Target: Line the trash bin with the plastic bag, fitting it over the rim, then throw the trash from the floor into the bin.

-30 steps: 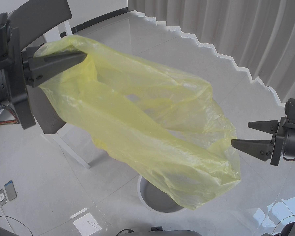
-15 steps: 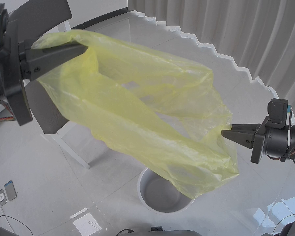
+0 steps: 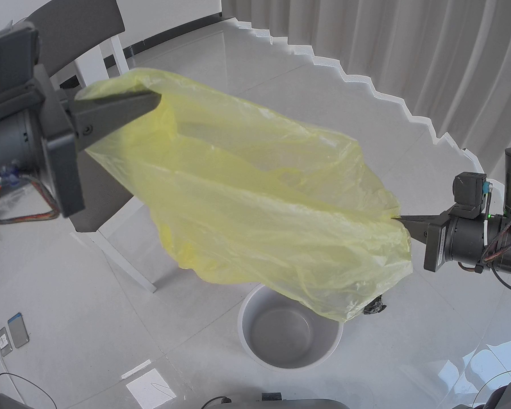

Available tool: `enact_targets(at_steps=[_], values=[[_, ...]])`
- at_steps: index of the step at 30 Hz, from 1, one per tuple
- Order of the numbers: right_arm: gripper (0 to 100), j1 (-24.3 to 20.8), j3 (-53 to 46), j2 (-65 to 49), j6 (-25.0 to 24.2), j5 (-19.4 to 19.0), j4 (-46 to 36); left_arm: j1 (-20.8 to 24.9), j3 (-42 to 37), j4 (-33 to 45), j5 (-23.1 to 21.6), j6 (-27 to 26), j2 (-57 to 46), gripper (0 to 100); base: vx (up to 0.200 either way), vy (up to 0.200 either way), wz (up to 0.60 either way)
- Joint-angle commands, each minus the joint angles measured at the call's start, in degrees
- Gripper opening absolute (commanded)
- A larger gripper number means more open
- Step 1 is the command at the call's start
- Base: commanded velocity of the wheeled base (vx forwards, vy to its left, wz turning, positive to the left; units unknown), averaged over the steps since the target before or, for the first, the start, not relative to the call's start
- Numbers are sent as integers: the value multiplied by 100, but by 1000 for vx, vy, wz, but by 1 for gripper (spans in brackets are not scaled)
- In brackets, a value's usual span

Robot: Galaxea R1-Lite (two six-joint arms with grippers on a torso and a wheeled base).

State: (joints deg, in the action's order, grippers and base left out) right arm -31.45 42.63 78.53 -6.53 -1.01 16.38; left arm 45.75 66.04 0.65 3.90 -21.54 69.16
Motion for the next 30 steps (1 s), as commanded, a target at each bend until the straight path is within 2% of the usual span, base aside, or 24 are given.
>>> enact_targets(at_steps=[1,7,9,11,17,22,24,30], values=[[0,306,-44,31,3,189,-4,-101,-794,-671,427,713,265,0,0,0,0],[0,315,-71,391,47,303,-4,-110,-1770,-697,401,985,239,0,0,0,0],[0,315,-18,567,56,374,5,-75,-2104,-838,410,1407,423,0,0,0,0],[0,324,0,690,56,365,14,-31,-2315,-1084,418,1688,643,0,0,0,0],[0,421,-123,883,65,303,5,22,-2657,-1770,401,1794,1135,0,0,0,0],[0,579,-123,1428,91,303,84,57,-3026,-2403,383,2374,1856,0,0,0,0],[0,632,-141,1621,91,286,155,57,-3211,-2728,339,2409,2093,0,0,0,0],[0,658,-194,1903,108,-75,207,127,-3431,-3448,269,2506,2823,0,0,0,0]])
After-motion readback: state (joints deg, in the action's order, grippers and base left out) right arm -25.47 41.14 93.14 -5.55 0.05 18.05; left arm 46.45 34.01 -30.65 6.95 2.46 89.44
